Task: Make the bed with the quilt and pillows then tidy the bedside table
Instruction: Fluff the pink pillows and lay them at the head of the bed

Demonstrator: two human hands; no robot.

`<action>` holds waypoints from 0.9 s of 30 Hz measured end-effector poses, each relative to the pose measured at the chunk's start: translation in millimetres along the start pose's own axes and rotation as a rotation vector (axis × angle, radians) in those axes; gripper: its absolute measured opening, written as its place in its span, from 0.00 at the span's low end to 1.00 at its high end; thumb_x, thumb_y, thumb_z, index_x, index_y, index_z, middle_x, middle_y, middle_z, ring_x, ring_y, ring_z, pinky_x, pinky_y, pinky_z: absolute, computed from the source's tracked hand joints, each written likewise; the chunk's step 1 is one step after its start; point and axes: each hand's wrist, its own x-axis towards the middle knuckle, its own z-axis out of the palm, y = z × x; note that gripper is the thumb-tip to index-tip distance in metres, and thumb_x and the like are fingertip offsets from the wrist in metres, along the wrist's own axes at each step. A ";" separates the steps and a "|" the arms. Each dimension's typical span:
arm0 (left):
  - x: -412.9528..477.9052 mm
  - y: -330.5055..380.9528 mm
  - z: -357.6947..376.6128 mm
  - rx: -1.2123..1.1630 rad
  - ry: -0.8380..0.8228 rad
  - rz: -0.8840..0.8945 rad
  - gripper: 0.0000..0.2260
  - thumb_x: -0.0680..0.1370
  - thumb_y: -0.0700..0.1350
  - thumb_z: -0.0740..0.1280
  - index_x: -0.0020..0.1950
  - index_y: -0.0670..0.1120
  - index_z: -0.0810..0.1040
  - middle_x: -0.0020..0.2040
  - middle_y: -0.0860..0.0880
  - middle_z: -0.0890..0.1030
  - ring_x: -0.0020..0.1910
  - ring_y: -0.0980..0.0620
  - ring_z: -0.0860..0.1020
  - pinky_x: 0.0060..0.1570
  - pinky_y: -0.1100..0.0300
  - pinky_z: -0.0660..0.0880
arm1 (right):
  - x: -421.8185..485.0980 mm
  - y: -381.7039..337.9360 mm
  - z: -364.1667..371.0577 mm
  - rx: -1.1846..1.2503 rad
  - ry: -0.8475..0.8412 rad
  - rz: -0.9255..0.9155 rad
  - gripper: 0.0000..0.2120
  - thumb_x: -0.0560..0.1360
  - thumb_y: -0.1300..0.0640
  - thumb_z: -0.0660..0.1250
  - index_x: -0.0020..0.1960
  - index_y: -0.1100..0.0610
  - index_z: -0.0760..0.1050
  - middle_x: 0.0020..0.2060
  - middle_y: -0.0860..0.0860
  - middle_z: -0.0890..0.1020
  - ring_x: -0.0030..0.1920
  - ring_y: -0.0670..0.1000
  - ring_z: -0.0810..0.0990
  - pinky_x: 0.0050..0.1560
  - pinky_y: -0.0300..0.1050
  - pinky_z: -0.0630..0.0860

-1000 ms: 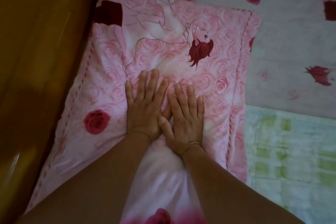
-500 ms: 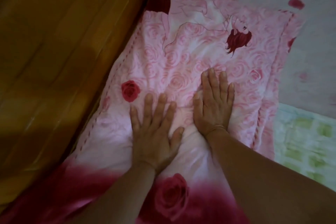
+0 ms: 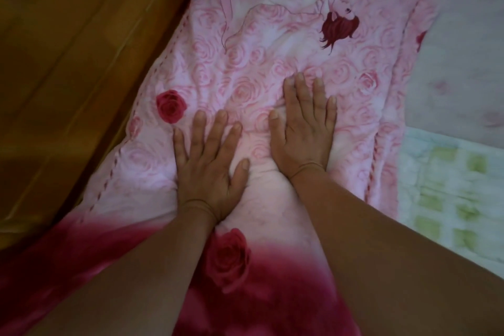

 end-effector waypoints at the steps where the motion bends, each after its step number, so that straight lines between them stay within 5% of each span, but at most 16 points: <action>1: 1.1 -0.5 0.7 0.011 -0.008 -0.002 0.27 0.78 0.57 0.53 0.75 0.49 0.66 0.78 0.47 0.59 0.77 0.41 0.52 0.72 0.34 0.47 | -2.1 -4.8 -5.9 -0.011 -0.038 0.024 0.30 0.78 0.41 0.45 0.78 0.50 0.53 0.78 0.47 0.55 0.78 0.53 0.47 0.76 0.58 0.43; 5: 2.8 -0.5 -0.9 0.023 -0.064 -0.023 0.28 0.78 0.57 0.49 0.77 0.50 0.60 0.79 0.49 0.55 0.78 0.43 0.49 0.72 0.35 0.46 | -45.3 -40.7 -55.7 0.095 -0.377 0.112 0.32 0.79 0.36 0.41 0.79 0.50 0.44 0.78 0.50 0.44 0.77 0.57 0.38 0.74 0.63 0.40; 9: 2.7 0.8 -3.4 0.009 -0.088 -0.053 0.28 0.79 0.58 0.47 0.77 0.51 0.59 0.79 0.50 0.53 0.78 0.45 0.47 0.73 0.37 0.44 | -146.3 -63.3 -83.5 -0.110 -0.578 -0.067 0.53 0.63 0.21 0.40 0.78 0.52 0.47 0.78 0.56 0.41 0.76 0.65 0.37 0.68 0.75 0.42; 12: 3.9 0.1 -3.0 0.022 -0.097 -0.041 0.28 0.79 0.58 0.45 0.77 0.51 0.58 0.79 0.51 0.52 0.78 0.46 0.47 0.73 0.38 0.43 | -160.2 -52.1 -63.2 -0.140 -0.518 -0.048 0.58 0.59 0.17 0.46 0.77 0.54 0.56 0.78 0.56 0.50 0.76 0.64 0.44 0.65 0.78 0.49; 17: 9.3 1.4 -5.5 0.080 -0.116 -0.045 0.29 0.79 0.58 0.40 0.79 0.51 0.52 0.80 0.52 0.47 0.78 0.48 0.41 0.73 0.41 0.37 | -152.4 -46.8 -45.5 -0.154 -0.475 -0.061 0.60 0.58 0.16 0.45 0.77 0.50 0.35 0.75 0.51 0.30 0.72 0.59 0.24 0.67 0.73 0.33; 24: 5.0 11.9 -43.0 -0.125 -0.472 -0.083 0.28 0.81 0.60 0.44 0.79 0.53 0.44 0.79 0.52 0.39 0.77 0.49 0.36 0.73 0.41 0.35 | -157.6 -37.3 -42.2 -0.069 -0.446 -0.056 0.59 0.56 0.17 0.46 0.76 0.46 0.30 0.74 0.47 0.29 0.71 0.57 0.23 0.66 0.71 0.30; 27: -62.5 2.0 -83.3 -0.046 -0.276 -0.044 0.27 0.80 0.63 0.41 0.77 0.59 0.41 0.79 0.50 0.37 0.77 0.45 0.37 0.71 0.39 0.35 | -160.1 -36.3 -44.8 -0.050 -0.476 -0.061 0.58 0.58 0.17 0.47 0.75 0.46 0.28 0.73 0.46 0.27 0.70 0.57 0.22 0.66 0.71 0.29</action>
